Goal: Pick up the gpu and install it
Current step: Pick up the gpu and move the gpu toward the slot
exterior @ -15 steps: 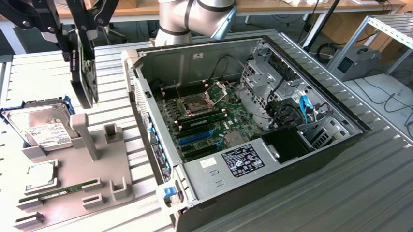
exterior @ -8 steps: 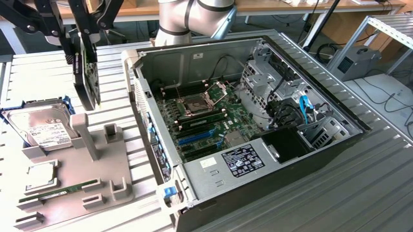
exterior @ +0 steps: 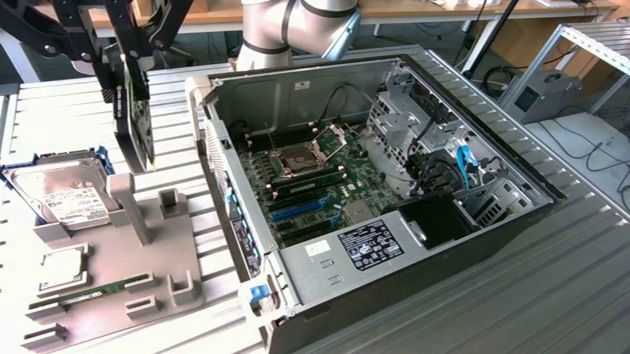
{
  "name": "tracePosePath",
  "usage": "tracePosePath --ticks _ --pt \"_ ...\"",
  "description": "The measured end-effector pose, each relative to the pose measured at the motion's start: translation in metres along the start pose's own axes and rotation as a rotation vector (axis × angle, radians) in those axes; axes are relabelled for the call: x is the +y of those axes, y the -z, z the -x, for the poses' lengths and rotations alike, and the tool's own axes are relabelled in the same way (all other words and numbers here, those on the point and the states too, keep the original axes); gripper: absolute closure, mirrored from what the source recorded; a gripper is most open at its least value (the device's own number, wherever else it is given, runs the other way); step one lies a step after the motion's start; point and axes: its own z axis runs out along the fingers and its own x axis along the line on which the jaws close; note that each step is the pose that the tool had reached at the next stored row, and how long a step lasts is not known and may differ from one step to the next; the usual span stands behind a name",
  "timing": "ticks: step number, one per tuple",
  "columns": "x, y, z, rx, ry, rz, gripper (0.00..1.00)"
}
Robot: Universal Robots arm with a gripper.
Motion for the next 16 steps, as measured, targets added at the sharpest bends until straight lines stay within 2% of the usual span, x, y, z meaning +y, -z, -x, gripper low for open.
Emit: tracePosePath --ticks 16 --pt "-0.0006 -0.0053 -0.0001 0.0 0.0 0.0 0.74"
